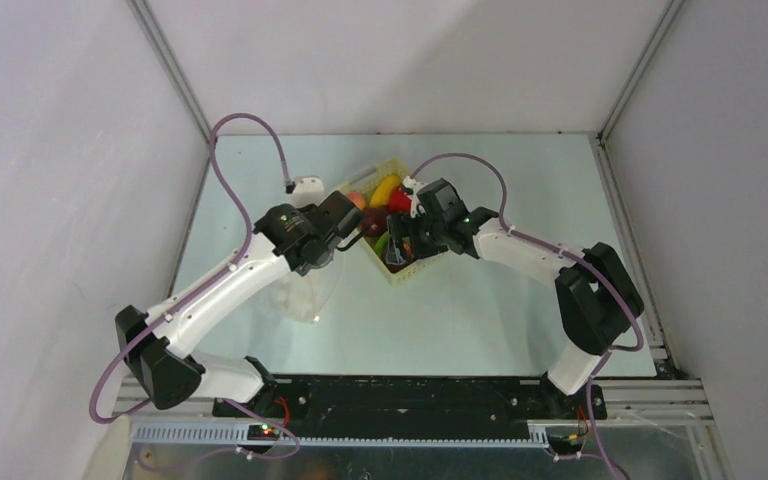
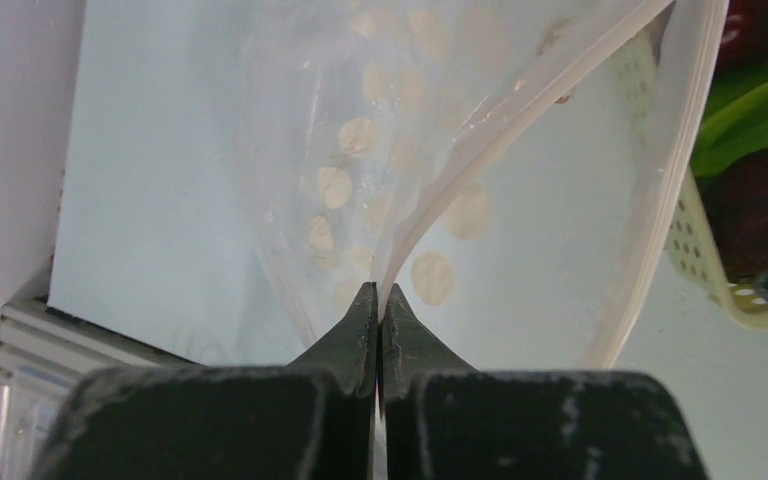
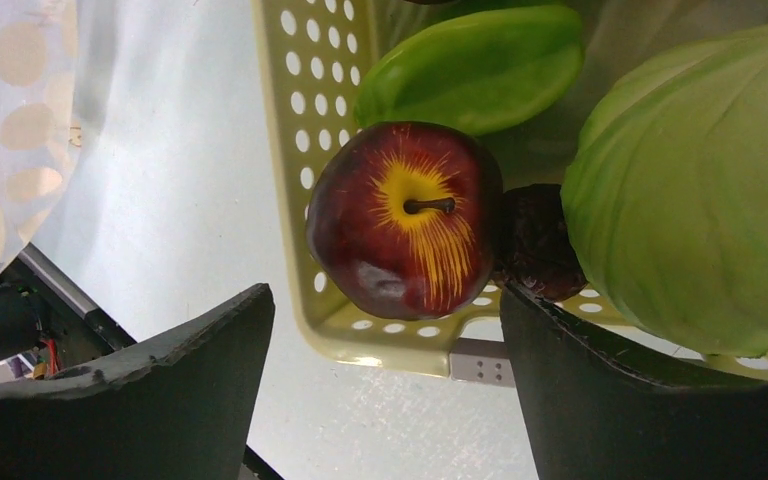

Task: Place the food in the zip-top bag and seal the zipper
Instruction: Pick up the fake fruit from the bin.

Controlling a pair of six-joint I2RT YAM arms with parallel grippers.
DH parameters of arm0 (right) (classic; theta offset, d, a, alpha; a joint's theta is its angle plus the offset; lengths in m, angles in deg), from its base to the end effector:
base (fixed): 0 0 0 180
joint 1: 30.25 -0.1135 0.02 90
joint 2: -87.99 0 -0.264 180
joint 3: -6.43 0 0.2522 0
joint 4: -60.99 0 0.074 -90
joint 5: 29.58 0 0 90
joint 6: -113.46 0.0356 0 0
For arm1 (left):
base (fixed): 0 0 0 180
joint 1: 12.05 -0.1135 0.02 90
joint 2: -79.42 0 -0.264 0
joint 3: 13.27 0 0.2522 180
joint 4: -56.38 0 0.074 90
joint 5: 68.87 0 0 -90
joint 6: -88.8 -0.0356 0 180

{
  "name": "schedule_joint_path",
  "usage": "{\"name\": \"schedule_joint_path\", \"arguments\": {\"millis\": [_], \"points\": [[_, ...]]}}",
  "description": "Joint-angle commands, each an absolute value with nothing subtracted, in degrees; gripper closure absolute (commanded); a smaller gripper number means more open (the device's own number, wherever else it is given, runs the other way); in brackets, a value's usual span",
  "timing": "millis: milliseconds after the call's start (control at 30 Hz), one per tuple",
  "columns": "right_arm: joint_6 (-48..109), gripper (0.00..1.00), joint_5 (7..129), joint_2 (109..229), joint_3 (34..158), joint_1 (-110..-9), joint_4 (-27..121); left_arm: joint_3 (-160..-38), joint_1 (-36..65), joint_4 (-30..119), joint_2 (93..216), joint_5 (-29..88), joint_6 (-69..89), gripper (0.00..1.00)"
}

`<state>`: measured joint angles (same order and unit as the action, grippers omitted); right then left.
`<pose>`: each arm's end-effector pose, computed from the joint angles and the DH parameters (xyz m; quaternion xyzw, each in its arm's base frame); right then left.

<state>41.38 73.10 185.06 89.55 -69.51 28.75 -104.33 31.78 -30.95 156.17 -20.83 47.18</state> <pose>0.2835 0.2418 0.2362 -0.2112 0.8986 0.2674 0.2765 0.1847 -0.1443 0.3367 -0.0895 0.9206 0.1462 0.3508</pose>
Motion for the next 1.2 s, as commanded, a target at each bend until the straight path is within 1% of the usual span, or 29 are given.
{"name": "schedule_joint_path", "arguments": {"millis": [0,200,333,467,633,867,1000,1167], "points": [[42.20,0.14,73.37,186.64,92.09,-69.80,30.42,-103.81,31.46,-25.80,155.34,-19.99,44.59,1.00],[45.99,0.16,71.54,188.85,92.13,-70.03,32.23,-100.64,31.50,-21.12,153.39,-16.92,43.20,1.00],[47.19,0.17,70.73,190.07,92.13,-70.29,33.11,-99.61,31.53,-20.83,152.41,-16.98,43.40,1.00],[48.02,0.21,70.97,190.84,92.09,-70.44,34.07,-98.94,31.53,-20.49,151.71,-15.90,42.55,1.00],[48.51,0.31,70.54,190.66,92.09,-70.83,34.82,-98.76,31.44,-21.07,151.98,-15.79,42.06,1.00],[48.90,0.53,70.41,189.42,92.09,-70.91,34.39,-99.45,31.47,-21.21,151.59,-15.94,41.85,1.00],[48.89,0.60,69.08,186.86,92.09,-71.03,33.51,-99.50,31.44,-21.61,151.73,-16.23,41.67,1.00],[48.61,0.62,67.63,183.39,92.09,-71.14,31.93,-99.76,31.39,-21.30,151.77,-16.25,42.12,1.00]]}}
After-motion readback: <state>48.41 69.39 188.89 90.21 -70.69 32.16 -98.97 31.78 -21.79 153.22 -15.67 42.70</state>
